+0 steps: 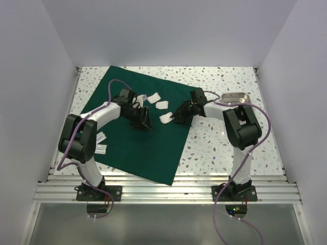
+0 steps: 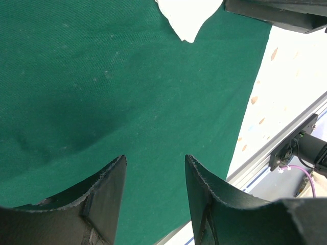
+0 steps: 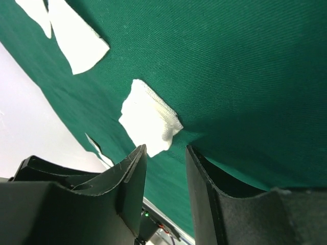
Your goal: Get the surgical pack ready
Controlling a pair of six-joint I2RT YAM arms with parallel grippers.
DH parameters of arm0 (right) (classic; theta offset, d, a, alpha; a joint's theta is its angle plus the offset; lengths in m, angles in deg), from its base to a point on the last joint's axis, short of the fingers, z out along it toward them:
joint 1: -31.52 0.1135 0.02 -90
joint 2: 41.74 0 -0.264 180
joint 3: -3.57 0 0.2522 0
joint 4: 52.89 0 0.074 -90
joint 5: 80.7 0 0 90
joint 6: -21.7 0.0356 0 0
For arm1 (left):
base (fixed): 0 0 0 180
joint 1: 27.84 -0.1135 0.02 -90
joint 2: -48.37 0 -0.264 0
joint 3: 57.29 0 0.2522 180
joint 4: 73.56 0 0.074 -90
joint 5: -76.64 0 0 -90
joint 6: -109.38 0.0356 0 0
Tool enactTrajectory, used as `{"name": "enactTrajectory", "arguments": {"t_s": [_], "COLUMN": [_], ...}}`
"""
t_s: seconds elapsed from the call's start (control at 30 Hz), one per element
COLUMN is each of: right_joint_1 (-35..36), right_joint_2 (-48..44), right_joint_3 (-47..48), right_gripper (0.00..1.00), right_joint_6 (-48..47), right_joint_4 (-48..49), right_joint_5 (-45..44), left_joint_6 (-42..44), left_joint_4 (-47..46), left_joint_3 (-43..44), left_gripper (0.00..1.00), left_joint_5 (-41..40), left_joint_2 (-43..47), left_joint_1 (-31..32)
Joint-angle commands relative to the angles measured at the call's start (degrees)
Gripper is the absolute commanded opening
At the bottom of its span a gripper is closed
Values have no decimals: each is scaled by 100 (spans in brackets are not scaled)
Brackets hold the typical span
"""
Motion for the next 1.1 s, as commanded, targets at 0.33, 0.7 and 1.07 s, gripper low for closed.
{"name": "enactTrajectory", "arguments": {"t_s": [0.33,0.7,1.07], "right_joint_1": [-23,-23,-14], "right_joint_2": [367,675,790], "right_joint_3": [366,673,1007], "right_gripper": [36,34,3], "right_joint_6": [-172,-304,-681], "right_joint_4": [201,70,-194], "right_joint_5": [-188,-311,-276], "left_joint_6": [95,113,95], "left_joint_4": [-134,-90,-134], "left_joint_3": [-41,29,29], "left_gripper": [54,54,54], "left_joint_5": [101,101,110], "left_joint_2": [123,97,105], "left_joint_1": [-79,-79,-88]}}
